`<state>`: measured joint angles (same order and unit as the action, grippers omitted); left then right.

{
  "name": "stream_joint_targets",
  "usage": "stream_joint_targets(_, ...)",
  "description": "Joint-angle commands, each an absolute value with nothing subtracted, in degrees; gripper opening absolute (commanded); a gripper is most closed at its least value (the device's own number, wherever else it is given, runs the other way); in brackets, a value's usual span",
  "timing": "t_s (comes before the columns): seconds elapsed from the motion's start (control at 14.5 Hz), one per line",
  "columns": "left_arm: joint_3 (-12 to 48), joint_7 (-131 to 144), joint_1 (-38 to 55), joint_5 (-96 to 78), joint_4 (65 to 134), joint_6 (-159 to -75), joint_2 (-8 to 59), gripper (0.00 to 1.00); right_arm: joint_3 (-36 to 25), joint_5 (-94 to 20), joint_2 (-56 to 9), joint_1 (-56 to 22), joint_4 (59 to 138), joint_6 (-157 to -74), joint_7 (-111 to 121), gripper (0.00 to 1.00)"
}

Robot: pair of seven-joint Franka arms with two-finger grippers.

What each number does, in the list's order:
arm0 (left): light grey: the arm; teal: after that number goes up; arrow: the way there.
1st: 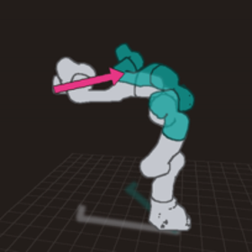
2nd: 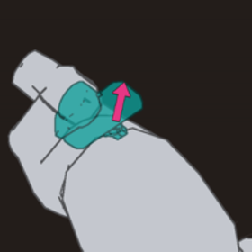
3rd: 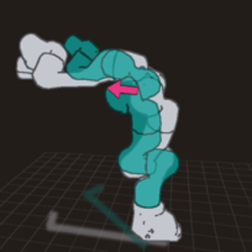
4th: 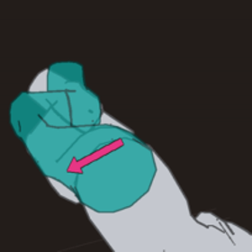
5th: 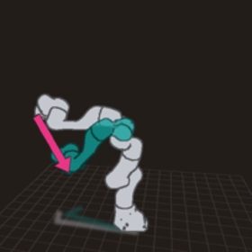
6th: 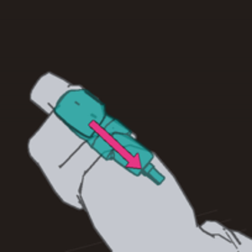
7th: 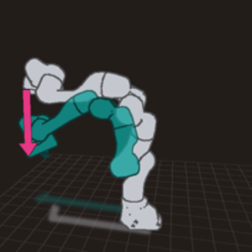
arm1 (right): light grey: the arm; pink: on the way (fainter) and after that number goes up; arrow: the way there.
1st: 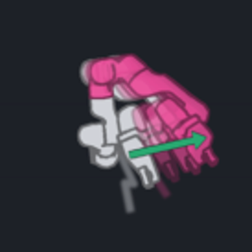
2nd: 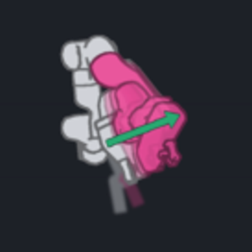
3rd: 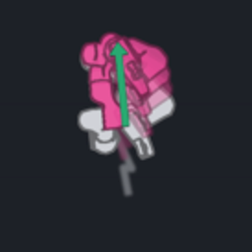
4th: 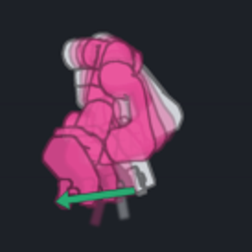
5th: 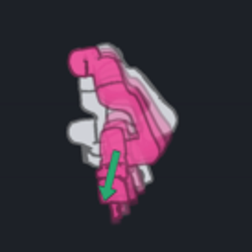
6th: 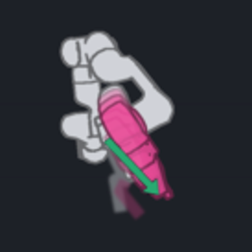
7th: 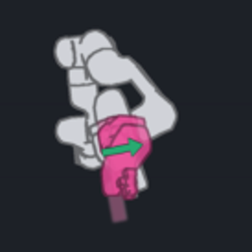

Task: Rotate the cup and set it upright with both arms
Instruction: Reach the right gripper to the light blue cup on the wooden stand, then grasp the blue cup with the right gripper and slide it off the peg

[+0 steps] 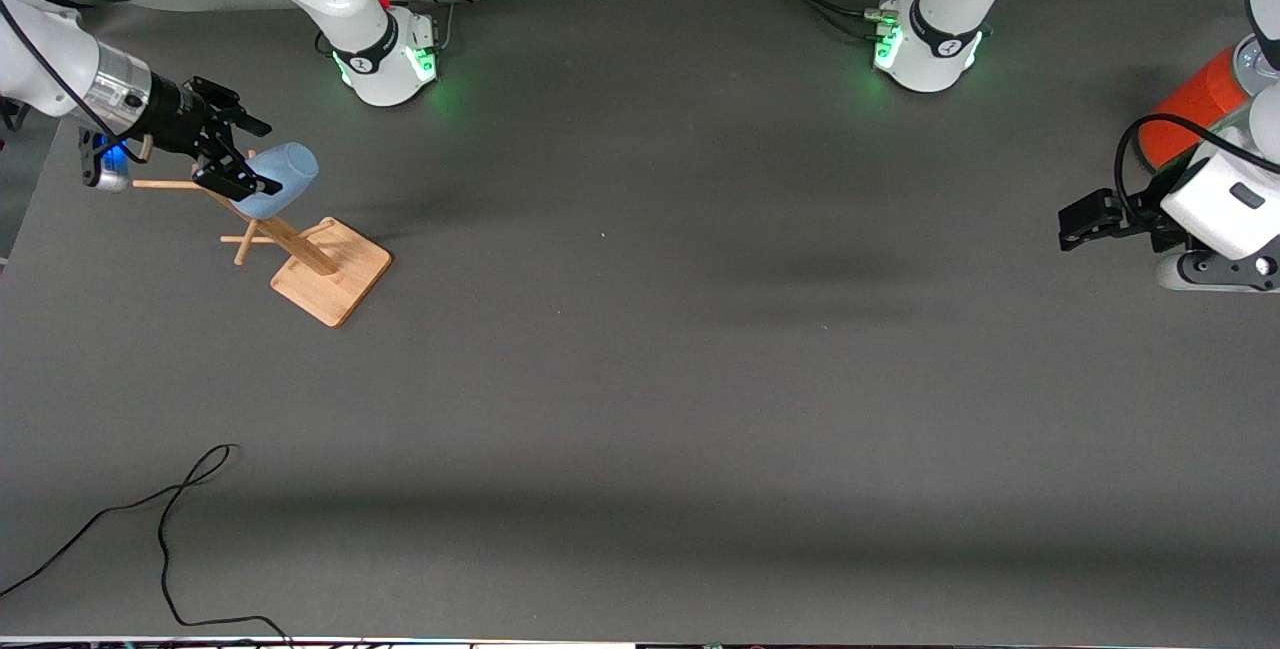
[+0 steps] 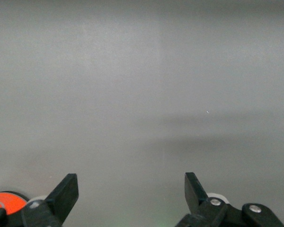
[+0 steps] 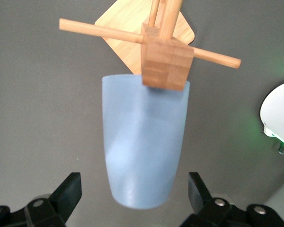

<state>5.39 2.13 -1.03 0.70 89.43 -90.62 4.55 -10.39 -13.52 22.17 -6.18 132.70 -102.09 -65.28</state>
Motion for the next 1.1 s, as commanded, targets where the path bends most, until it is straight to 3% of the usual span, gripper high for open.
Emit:
stream_joint_targets(0.0,5.6,1.4,-1.3,1.2,90.0,-91.1,3.9,1.00,-10.5,-13.8,22.7,-6.0,134.6,-104.3,-65.7,1.00)
stream_joint_targets(0.62,5.6,1.4,-1.3,1.2,90.0,-91.1,3.9,1.00,-13.1,-13.4,18.9,-6.2,134.9,-107.0,-62.5,0.99)
stream_joint_targets(0.83,5.6,1.4,-1.3,1.2,90.0,-91.1,4.0,1.00,-13.1,-13.4,18.4,-6.2,134.8,-107.0,-61.6,0.63)
stream_joint_targets(0.89,5.6,1.4,-1.3,1.2,90.0,-91.1,3.9,1.00,-13.2,-13.5,18.1,-6.2,134.7,-107.0,-61.6,0.57)
stream_joint_targets(1.03,5.6,1.4,-1.3,1.1,90.0,-91.1,4.0,1.00,-13.2,-14.0,18.3,-6.2,134.4,-106.4,-61.9,0.55)
